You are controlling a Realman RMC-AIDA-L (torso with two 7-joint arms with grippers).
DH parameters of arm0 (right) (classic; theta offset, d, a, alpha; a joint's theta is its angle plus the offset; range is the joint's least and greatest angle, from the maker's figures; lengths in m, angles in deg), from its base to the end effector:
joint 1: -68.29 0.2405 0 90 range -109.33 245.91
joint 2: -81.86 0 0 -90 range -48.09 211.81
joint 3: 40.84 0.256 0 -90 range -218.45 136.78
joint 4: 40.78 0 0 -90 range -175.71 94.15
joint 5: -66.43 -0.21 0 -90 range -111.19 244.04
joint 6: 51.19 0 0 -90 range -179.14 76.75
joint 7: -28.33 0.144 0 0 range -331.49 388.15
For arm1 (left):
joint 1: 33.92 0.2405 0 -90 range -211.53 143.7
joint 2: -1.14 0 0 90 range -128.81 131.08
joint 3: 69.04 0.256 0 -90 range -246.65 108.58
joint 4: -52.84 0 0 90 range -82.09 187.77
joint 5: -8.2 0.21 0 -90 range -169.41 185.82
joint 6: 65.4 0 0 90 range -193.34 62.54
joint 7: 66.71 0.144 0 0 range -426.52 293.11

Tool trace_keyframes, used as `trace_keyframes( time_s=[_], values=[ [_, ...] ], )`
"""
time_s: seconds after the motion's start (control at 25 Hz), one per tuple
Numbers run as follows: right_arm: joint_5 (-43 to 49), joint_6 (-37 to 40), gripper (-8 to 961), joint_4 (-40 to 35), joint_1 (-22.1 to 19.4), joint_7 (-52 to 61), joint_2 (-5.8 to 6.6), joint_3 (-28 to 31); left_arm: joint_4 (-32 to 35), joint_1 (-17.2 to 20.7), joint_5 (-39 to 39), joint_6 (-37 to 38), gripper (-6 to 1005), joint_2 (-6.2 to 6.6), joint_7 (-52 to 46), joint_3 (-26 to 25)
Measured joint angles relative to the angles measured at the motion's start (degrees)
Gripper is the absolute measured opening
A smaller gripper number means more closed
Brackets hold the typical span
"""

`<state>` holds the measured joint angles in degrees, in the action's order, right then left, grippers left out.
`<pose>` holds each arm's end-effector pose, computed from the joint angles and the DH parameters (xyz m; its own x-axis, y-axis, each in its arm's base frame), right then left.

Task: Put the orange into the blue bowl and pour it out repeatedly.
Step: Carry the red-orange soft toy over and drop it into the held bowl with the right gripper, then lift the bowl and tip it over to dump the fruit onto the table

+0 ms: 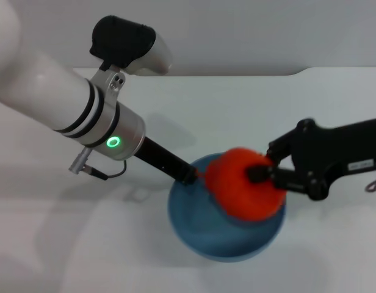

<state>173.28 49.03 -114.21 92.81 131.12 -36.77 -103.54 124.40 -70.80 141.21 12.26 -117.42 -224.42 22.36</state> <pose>0.1717 0.3079 0.0344 0.9207 -0.2022 -0.3337 -0.2178 -0.9759 -0.0096 -0.1388 0.3485 -0.0564 0.7178 0.6926 -0.0711 0.6558 -0.7068 -0.2651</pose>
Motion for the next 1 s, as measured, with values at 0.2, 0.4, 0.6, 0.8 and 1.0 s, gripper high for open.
trace_keyframes(
  time_s=[0.2, 0.4, 0.6, 0.8, 1.0],
  values=[
    [7.5, -0.6, 58, 1.1, 1.7, 3.1, -0.07, -3.2, 0.5, -0.3, -0.7, -0.2, -1, 0.22, 0.0, -0.5],
    [7.7, -0.8, 321, -0.6, 1.1, 4.0, -0.29, -1.7, 0.7, 0.0, -0.6, -0.9, -1, 0.35, 0.0, -1.3],
    [7.0, -1.4, 434, -1.4, 0.2, 9.2, -0.24, 6.0, 1.8, 2.3, 1.3, -6.0, -1, 0.58, 0.6, -3.0],
    [7.8, -1.4, 434, -1.0, -2.3, 10.6, -0.06, 16.5, 7.6, 8.1, 3.3, -13.4, -1, 0.62, 3.9, -4.6],
    [13.0, -1.0, 433, 1.5, -3.9, 10.6, 0.06, 24.0, 16.7, 17.8, 2.8, -26.3, -1, 0.56, 9.6, -1.9]
  ],
)
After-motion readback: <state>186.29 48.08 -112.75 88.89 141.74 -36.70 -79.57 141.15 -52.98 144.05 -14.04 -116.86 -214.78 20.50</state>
